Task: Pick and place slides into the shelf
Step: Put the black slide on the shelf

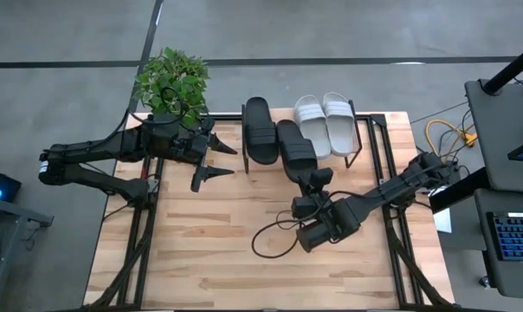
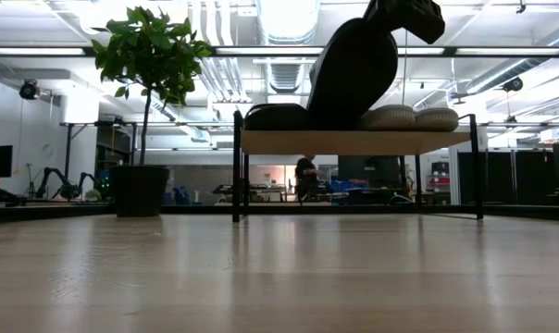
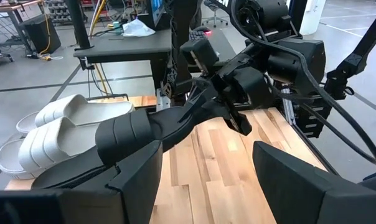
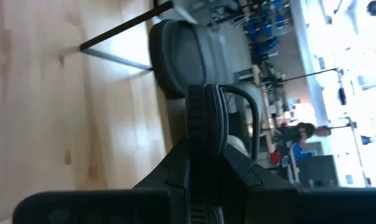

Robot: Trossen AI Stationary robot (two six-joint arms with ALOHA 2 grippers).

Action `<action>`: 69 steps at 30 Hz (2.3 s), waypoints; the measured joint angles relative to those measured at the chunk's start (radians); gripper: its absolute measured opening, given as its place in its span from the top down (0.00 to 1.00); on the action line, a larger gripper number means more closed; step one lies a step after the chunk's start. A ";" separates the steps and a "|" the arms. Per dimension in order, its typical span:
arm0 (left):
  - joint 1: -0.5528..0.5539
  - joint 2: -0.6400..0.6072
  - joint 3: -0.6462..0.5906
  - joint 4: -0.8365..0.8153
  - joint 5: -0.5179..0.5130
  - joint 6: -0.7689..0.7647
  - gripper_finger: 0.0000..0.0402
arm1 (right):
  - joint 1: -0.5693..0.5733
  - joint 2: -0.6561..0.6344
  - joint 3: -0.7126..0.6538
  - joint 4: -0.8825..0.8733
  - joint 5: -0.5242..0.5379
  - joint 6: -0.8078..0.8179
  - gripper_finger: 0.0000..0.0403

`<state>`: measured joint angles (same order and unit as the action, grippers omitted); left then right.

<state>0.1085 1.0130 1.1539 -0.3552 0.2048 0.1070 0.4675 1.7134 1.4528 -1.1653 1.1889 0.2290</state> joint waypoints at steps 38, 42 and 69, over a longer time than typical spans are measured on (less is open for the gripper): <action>0.000 0.000 0.000 -0.003 0.030 0.003 0.42 | -0.053 0.003 0.024 0.188 0.098 -0.053 0.90; 0.000 0.000 0.000 -0.005 0.030 0.003 0.42 | -0.027 0.003 0.049 0.203 0.098 -0.047 0.90; 0.000 0.000 -0.001 -0.047 0.031 -0.018 0.42 | -0.118 0.000 0.043 0.152 0.008 0.085 0.90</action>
<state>0.1085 1.0130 1.1526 -0.4026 0.2355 0.0889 0.3496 1.7134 1.4956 -1.0129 1.1973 0.3144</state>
